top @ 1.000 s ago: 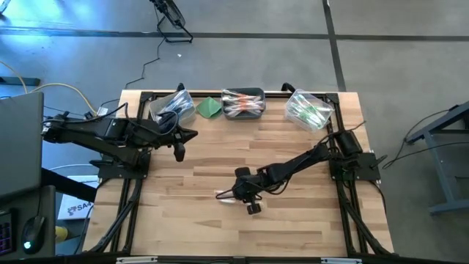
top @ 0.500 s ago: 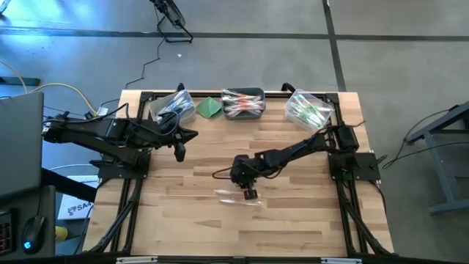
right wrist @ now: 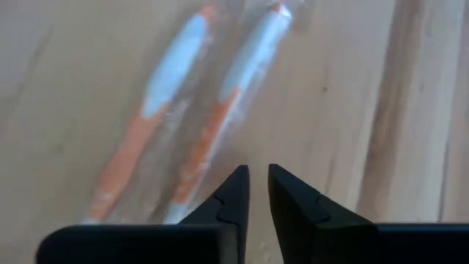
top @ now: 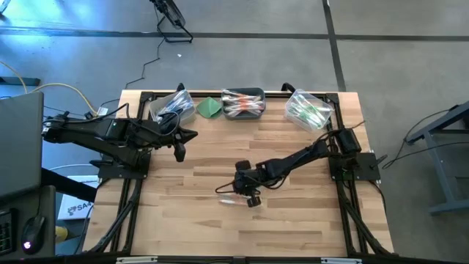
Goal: Pick & Place Toothbrushes
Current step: Put the top orange toothbrush into the blue bin
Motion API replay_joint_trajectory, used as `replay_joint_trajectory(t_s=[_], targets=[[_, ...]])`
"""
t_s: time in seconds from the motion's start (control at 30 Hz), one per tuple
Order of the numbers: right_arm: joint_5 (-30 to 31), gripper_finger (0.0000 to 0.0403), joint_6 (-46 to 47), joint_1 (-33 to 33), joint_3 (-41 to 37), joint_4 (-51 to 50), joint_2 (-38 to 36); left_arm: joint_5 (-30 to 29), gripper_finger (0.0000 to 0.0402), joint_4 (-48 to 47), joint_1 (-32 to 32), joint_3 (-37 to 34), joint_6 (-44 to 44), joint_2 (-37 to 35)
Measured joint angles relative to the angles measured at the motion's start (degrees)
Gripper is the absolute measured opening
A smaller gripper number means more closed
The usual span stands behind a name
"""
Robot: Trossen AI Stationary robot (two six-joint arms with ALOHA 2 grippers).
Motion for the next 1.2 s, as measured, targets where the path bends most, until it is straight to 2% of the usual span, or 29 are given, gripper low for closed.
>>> replay_joint_trajectory(t_s=[0.13, 0.23, 0.3, 0.4, 0.53, 0.87, 1.2], targets=[[-1.50, 0.0020, -0.97, 1.18, 0.00, -0.09, -1.62, 0.00, 0.0000, 0.01, 0.00, 0.00, -2.41, 0.00], [-0.44, 0.0006, -0.98, 2.02, 0.02, 1.33, -2.26, 0.00, 0.0000, 0.01, 0.00, 0.00, -2.79, -0.02], [-0.65, 0.0004, -1.00, 2.55, -0.04, 1.19, -2.84, 0.00, 0.0000, -0.02, -0.01, 0.00, -2.81, 0.00], [-5.46, 0.0003, -0.44, 2.66, 0.13, 2.32, -3.26, 0.00, 0.0000, 0.02, 0.00, 0.00, -2.84, 0.00], [-4.29, 0.0003, 0.51, 2.66, -0.04, 1.54, -3.18, 0.00, 0.0000, -0.03, 0.00, 0.00, -2.86, 0.00], [-6.65, 0.0002, 0.53, 2.64, 0.04, 2.43, -1.84, 0.00, 0.0000, -0.04, -0.01, 0.00, -2.88, 0.00], [-6.31, 0.0002, 0.53, 2.32, 0.04, 2.07, 0.04, 0.00, 0.0000, -0.05, -0.01, 0.00, -2.88, 0.00]])
